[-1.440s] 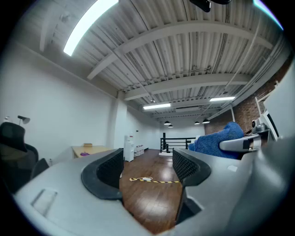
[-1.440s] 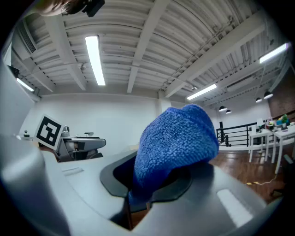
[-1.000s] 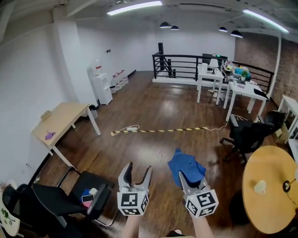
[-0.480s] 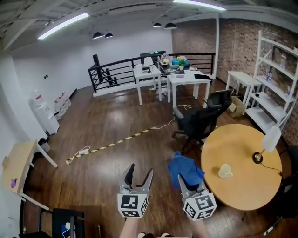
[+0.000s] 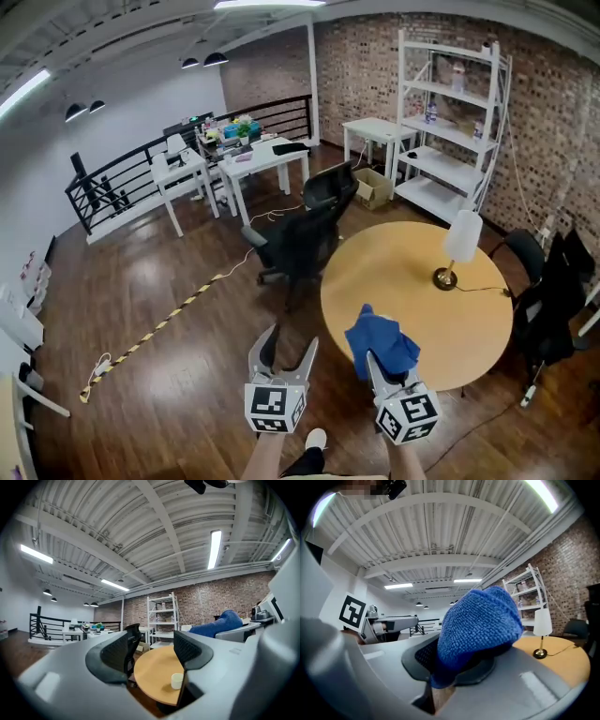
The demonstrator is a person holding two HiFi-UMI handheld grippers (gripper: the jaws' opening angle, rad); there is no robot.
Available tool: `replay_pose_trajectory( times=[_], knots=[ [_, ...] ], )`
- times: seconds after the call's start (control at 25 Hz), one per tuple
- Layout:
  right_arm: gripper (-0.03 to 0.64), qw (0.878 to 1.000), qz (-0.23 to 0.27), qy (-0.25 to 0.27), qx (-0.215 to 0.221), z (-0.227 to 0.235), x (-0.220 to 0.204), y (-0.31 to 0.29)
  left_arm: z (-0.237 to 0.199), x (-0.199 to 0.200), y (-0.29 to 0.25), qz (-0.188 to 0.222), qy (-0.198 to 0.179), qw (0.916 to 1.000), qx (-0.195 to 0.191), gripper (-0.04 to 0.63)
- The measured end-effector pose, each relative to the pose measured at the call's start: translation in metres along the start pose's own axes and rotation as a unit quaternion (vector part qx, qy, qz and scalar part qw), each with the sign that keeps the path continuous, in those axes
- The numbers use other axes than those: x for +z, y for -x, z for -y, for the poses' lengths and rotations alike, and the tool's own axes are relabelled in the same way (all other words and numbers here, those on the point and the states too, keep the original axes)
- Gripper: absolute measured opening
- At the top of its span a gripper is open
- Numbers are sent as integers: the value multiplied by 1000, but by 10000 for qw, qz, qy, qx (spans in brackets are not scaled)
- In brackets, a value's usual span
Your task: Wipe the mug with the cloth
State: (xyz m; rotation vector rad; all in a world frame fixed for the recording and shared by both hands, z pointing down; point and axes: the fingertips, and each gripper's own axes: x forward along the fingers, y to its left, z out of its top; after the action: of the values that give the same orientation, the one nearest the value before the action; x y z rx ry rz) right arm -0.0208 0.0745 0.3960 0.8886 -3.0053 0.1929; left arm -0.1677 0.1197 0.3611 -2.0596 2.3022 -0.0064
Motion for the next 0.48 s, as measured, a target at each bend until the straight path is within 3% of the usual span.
replay_pose_trajectory(
  times=[0.48],
  knots=[
    [61, 9845, 158, 351, -1709, 116, 36, -33, 3, 7, -129, 280, 229, 9913, -1266, 284]
  ],
)
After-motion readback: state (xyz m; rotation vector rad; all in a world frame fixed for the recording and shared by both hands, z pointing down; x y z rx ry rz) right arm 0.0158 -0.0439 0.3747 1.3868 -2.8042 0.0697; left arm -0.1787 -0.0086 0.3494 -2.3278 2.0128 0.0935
